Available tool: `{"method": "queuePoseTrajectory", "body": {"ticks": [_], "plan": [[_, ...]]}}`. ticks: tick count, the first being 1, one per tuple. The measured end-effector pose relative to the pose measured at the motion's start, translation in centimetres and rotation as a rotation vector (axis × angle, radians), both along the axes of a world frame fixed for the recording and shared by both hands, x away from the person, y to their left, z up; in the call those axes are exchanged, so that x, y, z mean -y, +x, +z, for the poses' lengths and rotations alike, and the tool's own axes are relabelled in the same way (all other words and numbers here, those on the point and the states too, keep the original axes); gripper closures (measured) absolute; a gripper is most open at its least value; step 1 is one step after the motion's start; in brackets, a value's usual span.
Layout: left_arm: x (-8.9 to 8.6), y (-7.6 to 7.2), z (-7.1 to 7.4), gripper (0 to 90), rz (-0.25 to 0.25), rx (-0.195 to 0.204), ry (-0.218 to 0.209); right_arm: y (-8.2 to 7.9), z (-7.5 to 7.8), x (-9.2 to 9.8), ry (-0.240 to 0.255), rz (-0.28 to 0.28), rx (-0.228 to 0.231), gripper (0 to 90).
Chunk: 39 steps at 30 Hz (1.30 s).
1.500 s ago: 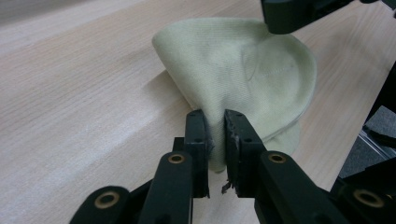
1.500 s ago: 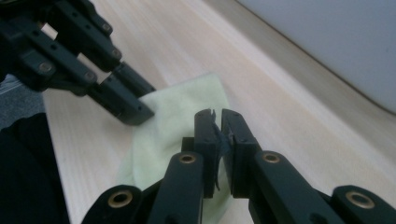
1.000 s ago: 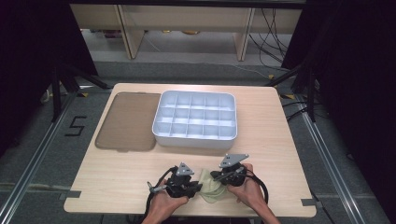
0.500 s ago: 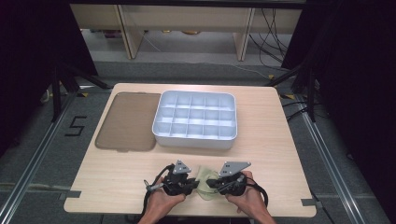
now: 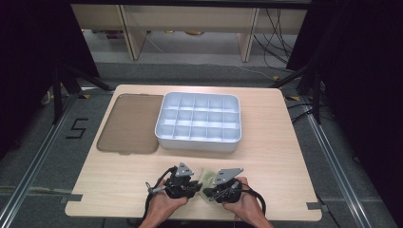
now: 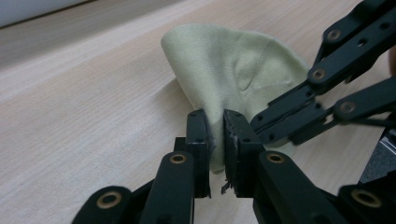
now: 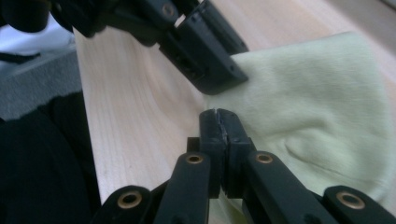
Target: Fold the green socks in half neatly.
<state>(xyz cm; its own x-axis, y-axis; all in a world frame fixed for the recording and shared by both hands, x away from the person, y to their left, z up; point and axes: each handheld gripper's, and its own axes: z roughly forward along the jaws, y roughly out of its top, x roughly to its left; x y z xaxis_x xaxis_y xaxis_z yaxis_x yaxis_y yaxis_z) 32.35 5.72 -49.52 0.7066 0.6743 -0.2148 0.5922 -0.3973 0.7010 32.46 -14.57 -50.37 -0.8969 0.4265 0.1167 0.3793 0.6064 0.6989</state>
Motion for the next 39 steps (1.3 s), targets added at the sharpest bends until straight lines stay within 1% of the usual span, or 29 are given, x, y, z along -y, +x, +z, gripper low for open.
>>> {"method": "queuePoseTrajectory", "body": {"ticks": [1, 3, 4, 5, 6, 7, 8, 10, 11, 13, 14, 15, 17, 20, 21, 23, 24, 25, 26, 27, 29, 32, 33, 34, 35, 36, 37, 38, 39], "plan": [[0.0, 0.0, 0.1, 80.7, 0.01, 0.005, -0.004, 0.0, 0.2, 0.2, 0.011, -0.008, -0.008, 89.5], [-0.2, 0.0, 0.3, 80.7, 0.005, 0.014, 0.004, 0.1, 0.8, 1.2, 0.032, -0.027, 0.017, 89.5], [-0.3, 0.0, 0.4, 80.7, 0.009, 0.018, 0.014, 0.2, 1.3, 2.0, 0.049, -0.054, 0.014, 89.5], [-0.3, -0.1, 0.5, 80.7, 0.011, 0.02, 0.014, 0.3, 1.5, 2.6, 0.053, -0.067, 0.022, 89.4], [-0.5, -0.1, 0.6, 80.7, -0.001, 0.021, 0.017, 0.5, 1.8, 3.2, 0.059, -0.094, 0.021, 89.5], [-0.5, -0.1, 0.6, 80.6, 0.002, 0.025, 0.009, 0.7, 1.8, 3.9, 0.063, -0.101, 0.028, 89.5], [-0.5, -0.1, 0.7, 80.7, -0.001, 0.029, 0.016, 0.7, 1.9, 4.4, 0.063, -0.12, 0.017, 89.5], [-0.4, -0.2, 0.8, 80.6, 0.005, 0.035, 0.015, 0.9, 1.8, 4.8, 0.055, -0.134, 0.013, 89.5], [-0.3, -0.4, 0.9, 80.6, 0.009, 0.039, 0.024, 1.2, 1.4, 5.1, 0.046, -0.149, -0.007, 89.5], [0.0, -0.6, 1.1, 80.6, 0.005, 0.05, 0.031, 1.3, 1.0, 5.0, 0.033, -0.137, -0.021, 89.4], [0.1, -0.6, 1.2, 80.5, -0.009, 0.059, 0.033, 1.3, 0.9, 4.8, 0.018, -0.135, -0.032, 89.4], [0.3, -0.8, 1.3, 80.5, -0.001, 0.064, 0.032, 1.4, 0.6, 4.7, 0.006, -0.127, -0.032, 89.2], [0.5, -1.0, 1.6, 80.5, -0.012, 0.09, 0.053, 1.5, 0.4, 4.6, -0.003, -0.124, -0.038, 89.2], [1.1, -1.4, 1.9, 80.5, -0.033, 0.11, 0.054, 1.5, 0.3, 4.6, -0.004, -0.128, -0.043, 89.2], [1.3, -1.6, 2.0, 80.5, -0.035, 0.122, 0.069, 1.5, 0.3, 4.6, -0.007, -0.128, -0.045, 89.3], [1.8, -2.0, 2.2, 80.5, -0.076, 0.161, 0.097, 1.6, 0.1, 4.6, -0.008, -0.125, -0.038, 89.3], [2.1, -2.1, 2.1, 80.5, -0.085, 0.16, 0.081, 1.6, 0.1, 4.5, -0.012, -0.133, -0.053, 89.4], [2.4, -2.3, 2.1, 80.5, -0.093, 0.164, 0.091, 1.7, 0.0, 4.5, -0.014, -0.13, -0.044, 89.4], [2.7, -2.3, 2.0, 80.6, -0.103, 0.169, 0.088, 1.8, 0.0, 4.5, -0.015, -0.13, -0.045, 89.4], [2.9, -2.3, 2.0, 80.6, -0.126, 0.175, 0.091, 1.8, 0.0, 4.5, -0.014, -0.134, -0.057, 89.4], [3.2, -2.4, 1.9, 80.6, -0.124, 0.17, 0.093, 1.8, -0.1, 4.5, -0.015, -0.133, -0.056, 89.4], [4.0, -2.4, 1.3, 80.6, -0.147, 0.16, 0.088, 1.9, -0.2, 4.5, -0.017, -0.128, -0.061, 89.4], [4.2, -2.3, 1.1, 80.5, -0.14, 0.157, 0.092, 1.9, -0.1, 4.6, -0.017, -0.134, -0.072, 89.4], [4.3, -2.3, 1.1, 80.6, -0.156, 0.164, 0.098, 1.9, -0.2, 4.6, -0.017, -0.134, -0.073, 89.4], [4.4, -2.3, 1.0, 80.6, -0.153, 0.149, 0.098, 2.0, -0.2, 4.7, -0.019, -0.135, -0.073, 89.4], [4.5, -2.1, 0.9, 80.5, -0.163, 0.164, 0.116, 2.0, -0.3, 4.7, -0.022, -0.138, -0.076, 89.4], [4.7, -2.3, 0.7, 80.5, -0.157, 0.148, 0.103, 2.0, -0.3, 4.7, -0.021, -0.138, -0.078, 89.4], [4.8, -2.2, 0.6, 80.5, -0.173, 0.157, 0.111, 2.0, -0.3, 4.7, -0.023, -0.139, -0.075, 89.4], [5.0, -2.2, 0.4, 80.5, -0.169, 0.148, 0.119, 2.0, -0.3, 4.7, -0.023, -0.139, -0.074, 89.4]]}}
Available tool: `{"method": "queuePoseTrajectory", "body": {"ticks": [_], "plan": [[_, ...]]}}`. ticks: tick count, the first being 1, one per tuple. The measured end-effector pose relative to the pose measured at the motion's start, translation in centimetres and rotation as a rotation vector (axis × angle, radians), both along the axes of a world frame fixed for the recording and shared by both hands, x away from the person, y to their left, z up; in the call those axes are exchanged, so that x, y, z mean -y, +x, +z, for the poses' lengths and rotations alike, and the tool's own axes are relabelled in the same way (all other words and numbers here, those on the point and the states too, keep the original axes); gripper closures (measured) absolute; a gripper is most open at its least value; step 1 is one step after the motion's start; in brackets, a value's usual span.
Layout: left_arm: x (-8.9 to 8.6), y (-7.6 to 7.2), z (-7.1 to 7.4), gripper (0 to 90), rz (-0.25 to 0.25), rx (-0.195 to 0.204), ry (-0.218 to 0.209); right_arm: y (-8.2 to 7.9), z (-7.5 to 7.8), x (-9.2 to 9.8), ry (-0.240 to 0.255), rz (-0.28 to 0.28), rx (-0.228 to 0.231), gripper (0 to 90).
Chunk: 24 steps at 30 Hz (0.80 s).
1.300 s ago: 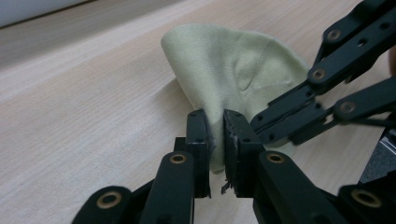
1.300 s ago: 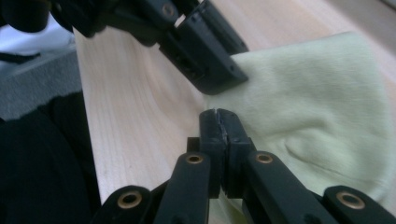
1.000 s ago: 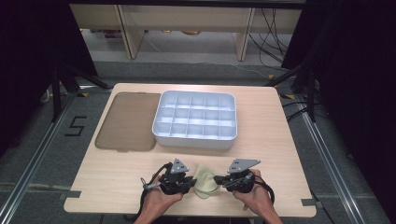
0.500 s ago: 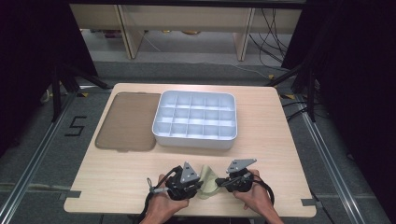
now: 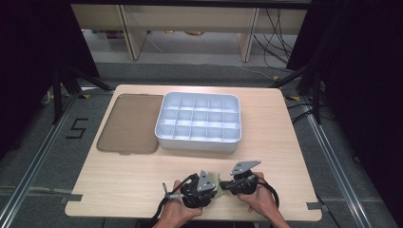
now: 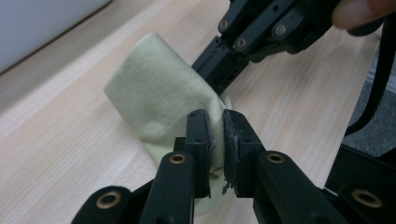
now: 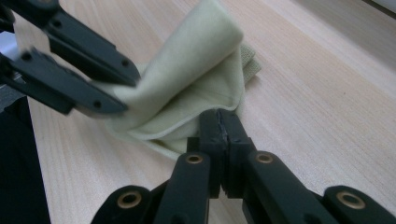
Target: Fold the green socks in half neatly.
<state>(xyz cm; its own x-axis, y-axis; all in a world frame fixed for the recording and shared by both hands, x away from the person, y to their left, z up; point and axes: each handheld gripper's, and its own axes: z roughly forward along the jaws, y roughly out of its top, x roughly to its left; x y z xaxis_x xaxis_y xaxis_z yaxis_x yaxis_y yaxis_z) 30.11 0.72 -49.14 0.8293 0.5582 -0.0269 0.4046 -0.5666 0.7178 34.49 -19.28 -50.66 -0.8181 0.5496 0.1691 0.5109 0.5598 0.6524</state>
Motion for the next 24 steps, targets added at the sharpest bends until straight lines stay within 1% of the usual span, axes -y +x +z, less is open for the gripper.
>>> {"method": "queuePoseTrajectory", "body": {"ticks": [1, 2, 3, 4, 5, 6, 7, 8, 9, 10, 12, 13, 15, 16, 17, 18, 19, 20, 21, 22, 23, 24], "plan": [[0.1, 0.1, -0.2, 80.5, -0.012, 0.008, 0.017, 0.0, 0.0, 0.0, 0.002, 0.0, -0.004, 89.3], [0.3, 0.1, -0.4, 80.4, -0.004, 0.003, 0.026, 0.0, 0.1, 0.0, 0.005, 0.002, -0.005, 89.3], [0.3, 0.2, -0.6, 80.3, -0.019, 0.016, 0.033, 0.0, 0.1, 0.1, 0.01, -0.001, -0.001, 89.2], [0.4, 0.2, -0.6, 80.3, -0.011, 0.012, 0.036, 0.0, 0.3, 0.2, 0.015, -0.007, 0.003, 89.3], [0.6, 0.1, -0.6, 80.3, -0.006, -0.003, 0.027, 0.0, 0.6, 0.3, 0.023, -0.01, 0.013, 89.2], [0.6, 0.2, -0.6, 80.4, -0.004, 0.005, 0.037, 0.0, 1.0, 0.5, 0.035, -0.018, 0.026, 89.2], [0.7, 0.2, -0.6, 80.4, -0.002, 0.006, 0.03, 0.0, 1.5, 0.7, 0.05, -0.026, 0.052, 89.2], [0.6, 0.2, -0.6, 80.4, -0.015, 0.019, 0.039, 0.0, 2.0, 0.9, 0.065, -0.032, 0.067, 89.2], [0.7, 0.2, -0.7, 80.4, -0.002, 0.006, 0.029, 0.0, 2.5, 1.1, 0.077, -0.039, 0.083, 89.2], [0.6, 0.1, -0.6, 80.4, -0.001, 0.002, 0.031, -0.1, 2.9, 1.2, 0.093, -0.047, 0.097, 89.2], [0.6, 0.2, -0.6, 80.4, -0.01, 0.008, 0.031, -0.1, 3.4, 1.5, 0.113, -0.048, 0.112, 89.2], [0.6, 0.2, -0.7, 80.4, 0.0, 0.002, 0.023, -0.2, 3.5, 1.5, 0.126, -0.046, 0.117, 89.2], [0.6, 0.1, -0.6, 80.4, 0.0, 0.004, 0.03, -0.3, 3.9, 1.6, 0.144, -0.045, 0.101, 89.2], [0.6, 0.1, -0.6, 80.4, 0.002, 0.003, 0.029, -0.3, 4.0, 1.6, 0.149, -0.043, 0.107, 89.2], [0.6, 0.1, -0.6, 80.4, 0.002, 0.003, 0.029, -0.4, 4.0, 1.6, 0.153, -0.048, 0.108, 89.2], [0.6, 0.1, -0.7, 80.3, 0.002, 0.003, 0.026, -0.2, 4.1, 1.6, 0.148, -0.033, 0.127, 89.2], [0.6, 0.2, -0.7, 80.3, -0.003, 0.009, 0.026, -0.2, 4.0, 1.4, 0.16, -0.03, 0.124, 89.2], [0.6, 0.2, -0.6, 80.3, -0.013, 0.013, 0.032, -0.3, 4.1, 1.3, 0.162, -0.032, 0.112, 89.2], [0.6, 0.2, -0.6, 80.3, -0.013, 0.012, 0.03, -0.3, 4.0, 1.2, 0.165, -0.029, 0.126, 89.2], [0.5, 0.2, -0.6, 80.2, -0.013, 0.014, 0.03, -0.4, 4.0, 1.0, 0.169, -0.033, 0.098, 89.2], [0.6, 0.2, -0.6, 80.1, -0.013, 0.013, 0.031, -0.2, 4.0, 0.9, 0.162, -0.009, 0.117, 89.2], [0.5, 0.2, -0.6, 80.1, -0.013, 0.013, 0.03, -0.2, 3.9, 0.7, 0.168, -0.019, 0.113, 88.8]]}}
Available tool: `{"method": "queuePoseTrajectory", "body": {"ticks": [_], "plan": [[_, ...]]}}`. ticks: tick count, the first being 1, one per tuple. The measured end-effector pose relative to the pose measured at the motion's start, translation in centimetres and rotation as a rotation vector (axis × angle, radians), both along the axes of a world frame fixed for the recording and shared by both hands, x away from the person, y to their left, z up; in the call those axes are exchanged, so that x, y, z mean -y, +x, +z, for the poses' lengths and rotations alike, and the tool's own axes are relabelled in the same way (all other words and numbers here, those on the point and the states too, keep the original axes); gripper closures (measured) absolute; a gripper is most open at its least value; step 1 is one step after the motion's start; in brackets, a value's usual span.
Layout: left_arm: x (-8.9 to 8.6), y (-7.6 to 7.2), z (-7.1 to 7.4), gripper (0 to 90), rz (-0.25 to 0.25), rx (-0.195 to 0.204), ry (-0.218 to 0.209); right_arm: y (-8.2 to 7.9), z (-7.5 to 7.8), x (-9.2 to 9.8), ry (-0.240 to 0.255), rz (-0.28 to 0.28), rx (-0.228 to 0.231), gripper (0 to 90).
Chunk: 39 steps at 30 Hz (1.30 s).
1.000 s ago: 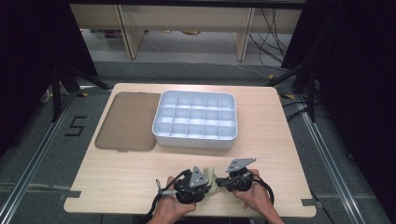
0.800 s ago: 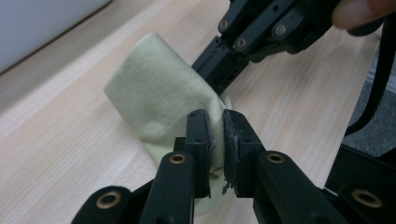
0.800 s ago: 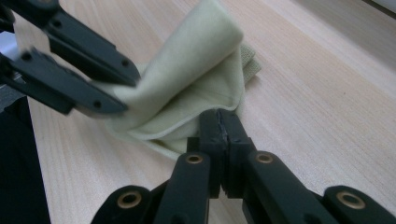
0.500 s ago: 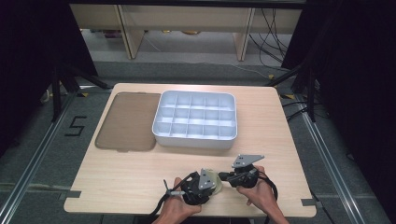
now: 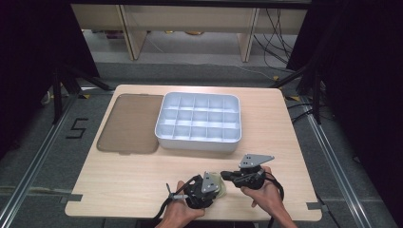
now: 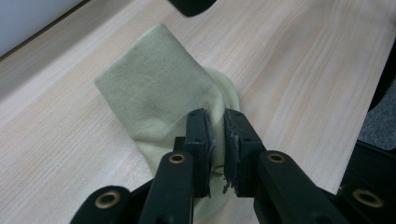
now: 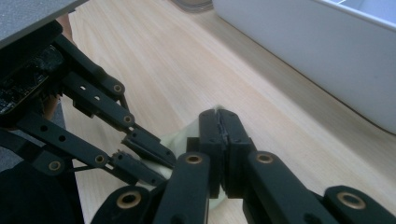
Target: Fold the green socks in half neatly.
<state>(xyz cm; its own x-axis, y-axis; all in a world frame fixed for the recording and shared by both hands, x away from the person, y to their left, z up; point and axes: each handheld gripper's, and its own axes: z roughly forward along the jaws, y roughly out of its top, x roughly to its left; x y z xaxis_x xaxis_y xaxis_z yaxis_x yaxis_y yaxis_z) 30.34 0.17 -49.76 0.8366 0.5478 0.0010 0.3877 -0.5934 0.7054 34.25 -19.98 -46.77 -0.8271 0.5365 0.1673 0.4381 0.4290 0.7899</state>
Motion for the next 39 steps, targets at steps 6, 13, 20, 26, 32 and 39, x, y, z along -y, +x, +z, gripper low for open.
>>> {"method": "queuePoseTrajectory", "body": {"ticks": [6, 13, 20, 26, 32, 39], "plan": [[0.0, -0.1, -0.1, 79.7, 0.012, -0.001, -0.005, 0.3, -0.1, -0.6, 0.013, 0.005, -0.016, 88.8], [0.0, 0.0, -0.1, 79.3, 0.01, 0.004, -0.001, 0.7, -0.3, -1.3, 0.018, 0.021, -0.013, 88.9], [-0.1, -0.1, 0.0, 78.6, 0.01, -0.002, 0.002, 1.2, -1.6, -2.2, -0.045, 0.038, -0.038, 88.9], [-0.2, -0.1, 0.3, 72.8, 0.015, -0.033, -0.041, 1.8, -2.8, -2.0, -0.099, 0.016, -0.074, 89.3], [-1.5, 0.1, 2.4, 67.3, -0.02, -0.066, -0.118, 1.9, -3.0, -1.9, -0.123, 0.014, -0.061, 89.4], [-1.8, 0.2, 2.6, 74.2, -0.007, -0.086, -0.136, 1.8, -2.9, -2.0, -0.124, 0.019, -0.055, 89.4]]}}
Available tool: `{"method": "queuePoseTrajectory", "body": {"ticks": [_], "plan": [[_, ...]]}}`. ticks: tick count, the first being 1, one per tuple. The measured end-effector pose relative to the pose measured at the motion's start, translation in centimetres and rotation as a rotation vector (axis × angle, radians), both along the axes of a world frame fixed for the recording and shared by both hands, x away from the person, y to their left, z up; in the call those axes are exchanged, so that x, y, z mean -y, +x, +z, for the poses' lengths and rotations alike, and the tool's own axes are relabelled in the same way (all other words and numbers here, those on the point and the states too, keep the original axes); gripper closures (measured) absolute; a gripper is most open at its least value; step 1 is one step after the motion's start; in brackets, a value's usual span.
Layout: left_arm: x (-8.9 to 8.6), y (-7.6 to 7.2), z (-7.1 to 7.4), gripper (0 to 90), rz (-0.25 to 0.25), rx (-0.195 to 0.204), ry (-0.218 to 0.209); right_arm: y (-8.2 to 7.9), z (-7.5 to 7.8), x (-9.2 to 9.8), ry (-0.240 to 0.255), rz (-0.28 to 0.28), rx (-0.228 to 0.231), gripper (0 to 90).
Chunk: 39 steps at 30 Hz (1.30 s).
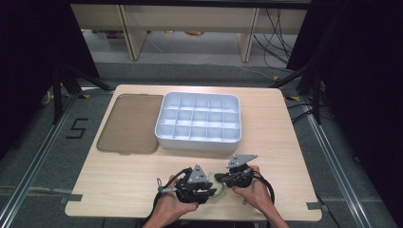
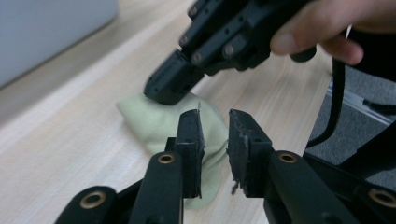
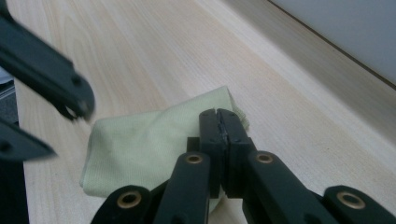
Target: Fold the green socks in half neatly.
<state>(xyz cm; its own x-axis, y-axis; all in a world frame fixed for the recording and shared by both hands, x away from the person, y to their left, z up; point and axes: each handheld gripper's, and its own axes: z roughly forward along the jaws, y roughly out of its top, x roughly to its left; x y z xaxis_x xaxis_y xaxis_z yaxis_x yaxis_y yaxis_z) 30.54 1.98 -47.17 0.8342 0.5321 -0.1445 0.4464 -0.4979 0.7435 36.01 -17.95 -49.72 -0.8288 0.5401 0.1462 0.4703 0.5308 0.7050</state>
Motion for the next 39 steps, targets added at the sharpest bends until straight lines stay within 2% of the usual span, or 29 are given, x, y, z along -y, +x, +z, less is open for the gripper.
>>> {"method": "queuePoseTrajectory", "body": {"ticks": [1, 2, 5, 7, 8, 9, 10, 14, 20, 23, 25, 28, 32, 33, 34, 35, 36, 37, 39], "plan": [[0.4, 0.0, -0.6, 74.8, -0.04, 0.011, 0.039, -0.1, 0.1, -0.1, 0.0, -0.001, -0.006, 89.4], [0.4, 0.0, -0.6, 74.9, -0.04, 0.011, 0.039, -0.1, 0.1, -0.1, 0.0, -0.001, -0.006, 89.4], [1.5, -0.3, -2.2, 75.8, -0.06, 0.019, 0.129, -0.1, 0.0, -0.2, 0.002, 0.012, 0.009, 89.4], [1.4, -0.1, -2.4, 77.3, -0.07, 0.03, 0.135, -0.2, 0.1, -0.2, -0.002, 0.002, 0.005, 89.4], [1.4, -0.1, -2.3, 77.6, -0.061, 0.022, 0.14, -0.3, 0.1, -0.2, -0.002, 0.001, 0.003, 89.3], [1.3, -0.1, -2.3, 77.9, -0.061, 0.023, 0.143, -0.2, 0.1, -0.2, -0.001, 0.002, 0.003, 89.4], [1.3, -0.1, -2.4, 78.3, -0.053, 0.023, 0.125, -0.2, 0.1, -0.2, -0.001, 0.002, 0.005, 89.3], [1.3, 0.0, -2.5, 79.6, -0.052, 0.029, 0.135, -0.3, 0.1, -0.2, -0.004, 0.001, 0.009, 89.3], [1.2, 0.0, -2.6, 80.0, -0.055, 0.028, 0.124, -0.3, 0.1, -0.2, -0.004, -0.001, 0.011, 89.1], [1.2, -0.1, -2.7, 80.0, -0.037, 0.02, 0.124, -0.3, 0.2, -0.2, 0.002, 0.002, 0.005, 87.8], [1.3, -0.1, -2.8, 80.0, -0.037, 0.014, 0.103, -0.3, 0.3, -0.2, 0.014, -0.007, 0.0, 85.0], [1.1, 0.0, -2.8, 80.0, -0.046, 0.035, 0.119, -0.1, 0.8, 0.2, 0.047, -0.008, 0.022, 80.6], [1.1, 0.0, -2.8, 80.0, -0.046, 0.036, 0.119, 0.0, 1.2, 0.7, 0.084, -0.04, 0.024, 72.4], [1.1, -0.1, -2.8, 80.0, -0.048, 0.028, 0.107, 0.2, 1.2, 0.9, 0.099, -0.044, 0.005, 65.7], [1.1, -0.1, -2.8, 80.0, -0.048, 0.028, 0.107, 0.2, 1.2, 0.9, 0.099, -0.044, 0.005, 65.7], [1.1, -0.1, -2.8, 80.0, -0.047, 0.029, 0.11, 0.3, 1.0, 0.9, 0.103, -0.043, -0.011, 59.3], [1.0, -0.1, -2.7, 79.8, -0.055, 0.031, 0.122, 0.3, 0.9, 0.8, 0.093, -0.068, -0.055, 54.6], [1.1, -0.1, -2.8, 79.8, -0.049, 0.03, 0.114, 0.3, 0.9, 0.8, 0.097, -0.074, -0.066, 53.2], [1.1, -0.1, -2.8, 79.7, -0.046, 0.029, 0.112, 0.7, 0.6, 0.7, 0.088, -0.066, -0.06, 49.8]]}}
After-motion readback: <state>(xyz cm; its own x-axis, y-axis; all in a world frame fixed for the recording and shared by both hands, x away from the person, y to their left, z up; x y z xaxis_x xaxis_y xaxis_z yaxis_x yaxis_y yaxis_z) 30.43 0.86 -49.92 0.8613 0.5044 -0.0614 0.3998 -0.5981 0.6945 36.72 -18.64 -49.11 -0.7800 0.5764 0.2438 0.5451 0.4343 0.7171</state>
